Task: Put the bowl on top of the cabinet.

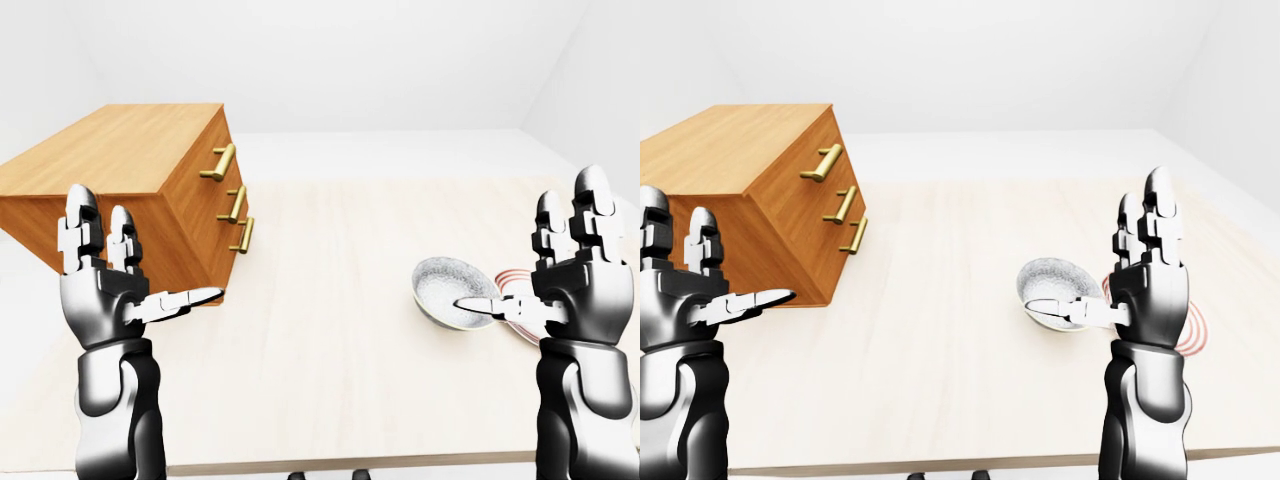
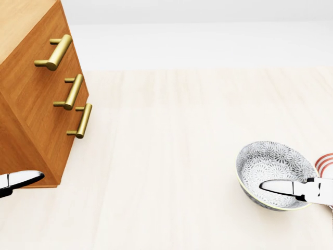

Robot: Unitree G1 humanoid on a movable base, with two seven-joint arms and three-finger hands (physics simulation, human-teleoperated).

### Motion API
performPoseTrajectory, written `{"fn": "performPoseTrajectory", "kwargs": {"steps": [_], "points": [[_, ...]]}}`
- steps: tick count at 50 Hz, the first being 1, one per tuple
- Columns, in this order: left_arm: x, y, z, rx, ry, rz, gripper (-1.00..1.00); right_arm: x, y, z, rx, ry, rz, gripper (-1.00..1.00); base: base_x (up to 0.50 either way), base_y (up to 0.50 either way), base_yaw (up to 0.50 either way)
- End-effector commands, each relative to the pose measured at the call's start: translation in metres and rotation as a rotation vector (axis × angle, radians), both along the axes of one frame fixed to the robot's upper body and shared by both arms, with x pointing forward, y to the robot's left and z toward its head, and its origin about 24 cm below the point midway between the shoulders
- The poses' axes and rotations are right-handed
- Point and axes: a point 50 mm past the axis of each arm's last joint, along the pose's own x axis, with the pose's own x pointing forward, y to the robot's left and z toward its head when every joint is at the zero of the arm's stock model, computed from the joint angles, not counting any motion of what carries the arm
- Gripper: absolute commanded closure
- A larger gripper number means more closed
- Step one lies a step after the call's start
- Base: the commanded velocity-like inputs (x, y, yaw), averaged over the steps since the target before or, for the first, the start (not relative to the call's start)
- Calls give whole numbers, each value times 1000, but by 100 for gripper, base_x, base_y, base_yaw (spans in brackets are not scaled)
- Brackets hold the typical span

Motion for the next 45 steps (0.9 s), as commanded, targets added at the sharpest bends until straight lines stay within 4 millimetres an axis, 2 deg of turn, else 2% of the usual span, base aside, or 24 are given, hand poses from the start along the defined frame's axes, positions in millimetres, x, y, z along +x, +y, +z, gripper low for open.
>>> {"fn": "performPoseTrajectory", "kwargs": {"steps": [1,23,37,45], "points": [[10,-2,-19,-33,83,-13,-100,11,0,-17,32,75,5,-100,7,50,0],[10,-2,-21,-33,90,-15,-100,11,-2,-19,36,83,-1,-100,7,50,0],[10,-3,-20,-33,86,-15,-100,12,-2,-22,34,97,0,-100,2,3,0],[10,-3,-20,-33,84,-15,-100,13,-2,-22,29,101,0,-100,0,47,0]]}}
